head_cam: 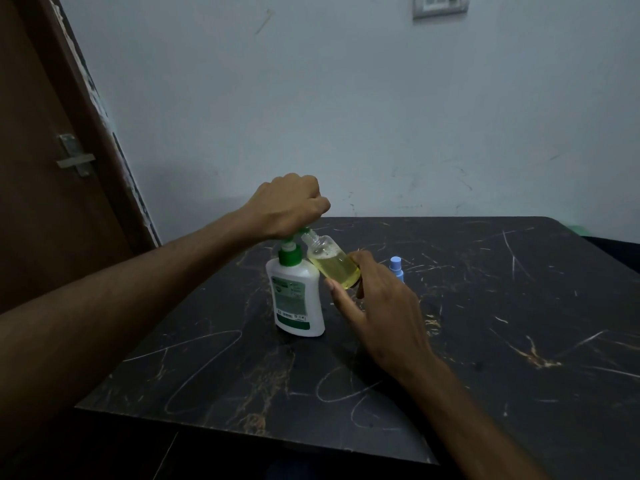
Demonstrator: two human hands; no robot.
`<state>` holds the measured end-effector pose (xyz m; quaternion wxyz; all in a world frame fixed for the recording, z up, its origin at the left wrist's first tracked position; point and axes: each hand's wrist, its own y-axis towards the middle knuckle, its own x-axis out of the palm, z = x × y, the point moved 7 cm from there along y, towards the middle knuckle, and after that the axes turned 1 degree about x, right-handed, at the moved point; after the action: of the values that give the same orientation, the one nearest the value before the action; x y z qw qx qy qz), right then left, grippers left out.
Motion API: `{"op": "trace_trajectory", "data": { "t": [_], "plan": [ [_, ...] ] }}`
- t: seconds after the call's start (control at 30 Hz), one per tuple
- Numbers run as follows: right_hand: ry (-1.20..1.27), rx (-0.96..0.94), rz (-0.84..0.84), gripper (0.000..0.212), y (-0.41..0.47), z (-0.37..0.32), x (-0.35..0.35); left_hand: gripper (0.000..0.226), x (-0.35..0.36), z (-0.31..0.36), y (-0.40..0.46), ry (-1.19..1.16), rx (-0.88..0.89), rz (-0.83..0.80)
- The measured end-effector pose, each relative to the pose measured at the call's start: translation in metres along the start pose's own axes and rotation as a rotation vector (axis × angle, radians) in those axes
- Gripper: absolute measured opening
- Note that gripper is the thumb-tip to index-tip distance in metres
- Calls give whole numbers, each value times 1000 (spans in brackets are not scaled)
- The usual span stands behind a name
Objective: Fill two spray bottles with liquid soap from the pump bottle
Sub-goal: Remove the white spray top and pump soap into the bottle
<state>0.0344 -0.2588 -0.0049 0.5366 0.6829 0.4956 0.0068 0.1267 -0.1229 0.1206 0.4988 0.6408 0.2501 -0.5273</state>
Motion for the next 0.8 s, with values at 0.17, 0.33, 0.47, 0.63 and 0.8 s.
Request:
{"op": "trace_trajectory", "data": {
  "t": [0.17,0.33,0.47,0.63,0.8],
  "plan": [
    [-3,3,-11,34,0,1,3,32,3,-2,-3,9,-18,-18],
    [5,9,-14,33,-1,1,1,31,-1,-2,-1,1,-36,-19],
    [3,7,-21,33,0,0,2,32,5,-4,-4,9,-56,-33],
    [15,13,-31,36,0,1,4,36,-3,-2,-2,32,-47,-16],
    [13,9,-28,33,0,1,4,37,4,-3,-4,-2,-53,-23]
  ]
}}
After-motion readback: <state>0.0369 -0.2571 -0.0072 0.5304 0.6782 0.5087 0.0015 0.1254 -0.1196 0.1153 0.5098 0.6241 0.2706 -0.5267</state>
